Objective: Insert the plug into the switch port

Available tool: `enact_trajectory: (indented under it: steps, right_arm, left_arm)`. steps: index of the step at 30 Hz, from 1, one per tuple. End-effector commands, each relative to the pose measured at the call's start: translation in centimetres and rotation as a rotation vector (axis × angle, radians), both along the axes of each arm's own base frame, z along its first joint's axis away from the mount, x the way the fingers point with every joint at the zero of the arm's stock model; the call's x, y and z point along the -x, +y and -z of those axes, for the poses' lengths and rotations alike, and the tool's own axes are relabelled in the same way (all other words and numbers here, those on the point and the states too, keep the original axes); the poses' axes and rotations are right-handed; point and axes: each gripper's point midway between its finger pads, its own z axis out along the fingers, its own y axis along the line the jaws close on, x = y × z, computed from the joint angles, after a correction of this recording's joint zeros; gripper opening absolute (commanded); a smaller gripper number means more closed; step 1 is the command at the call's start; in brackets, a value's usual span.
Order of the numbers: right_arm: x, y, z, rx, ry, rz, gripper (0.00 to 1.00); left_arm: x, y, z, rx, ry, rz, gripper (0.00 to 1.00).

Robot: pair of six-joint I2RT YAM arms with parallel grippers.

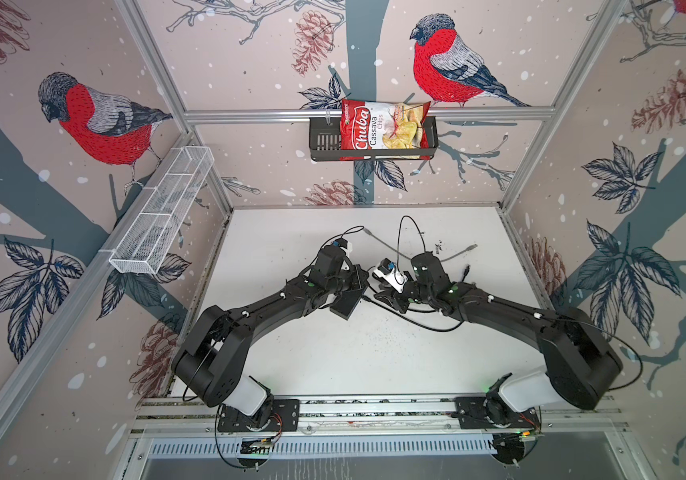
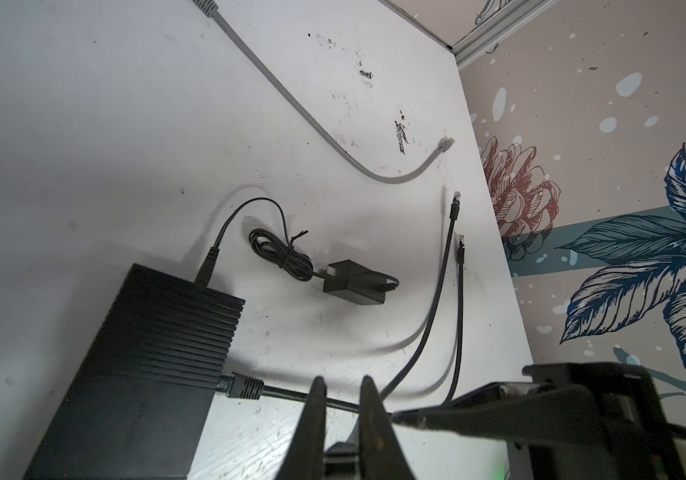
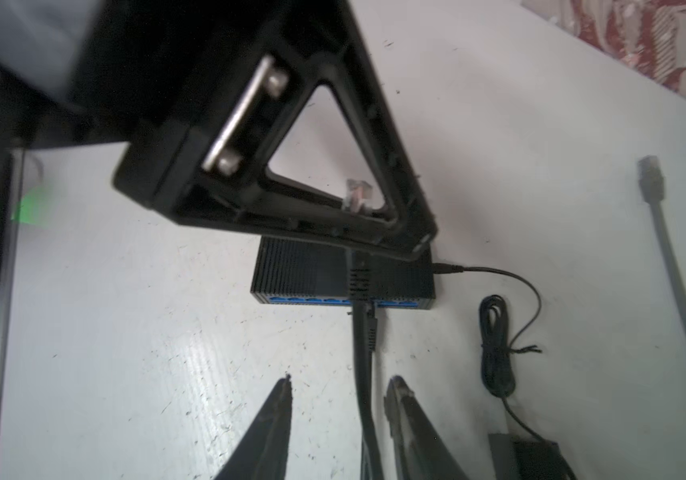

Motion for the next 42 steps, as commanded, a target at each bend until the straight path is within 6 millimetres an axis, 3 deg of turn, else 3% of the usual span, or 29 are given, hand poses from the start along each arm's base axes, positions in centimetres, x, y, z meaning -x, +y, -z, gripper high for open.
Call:
enact_trajectory:
  steps: [1, 13, 24, 31, 39, 42]
  right_arm:
    - [-1.2, 1.0, -2.5, -0.106, -0.092, 0.009, 0.41]
    - [-1.5, 3.4, -2.4, -0.163, -0.028, -0.081, 0.40]
    - [-1.5, 3.2, -1.7, -0.188, 0.026, -0.088, 0.38]
    - [-1.7, 3.0, -2.3, -0.220, 0.036, -0.097, 0.26]
    - [-1.5, 3.1, -1.7, -0.219, 0.069, -0.109, 0.27]
    - [-1.5, 3.1, -1.7, -0.224, 0.069, -0.109, 0.21]
  left_arm:
    - [-0.1, -0.1, -0.7, 0.010, -0.013, -0.003, 0.00]
    - [0.6, -0.9, -1.3, 0.055, -0.020, 0.034, 0.00]
    - [0.7, -1.1, -2.0, 0.078, -0.038, 0.046, 0.00]
    - [0.7, -1.1, -2.1, 0.084, -0.042, 0.045, 0.00]
    - [0.7, -1.3, -2.5, 0.099, -0.053, 0.050, 0.00]
    - [0.6, -1.3, -2.4, 0.097, -0.052, 0.050, 0.00]
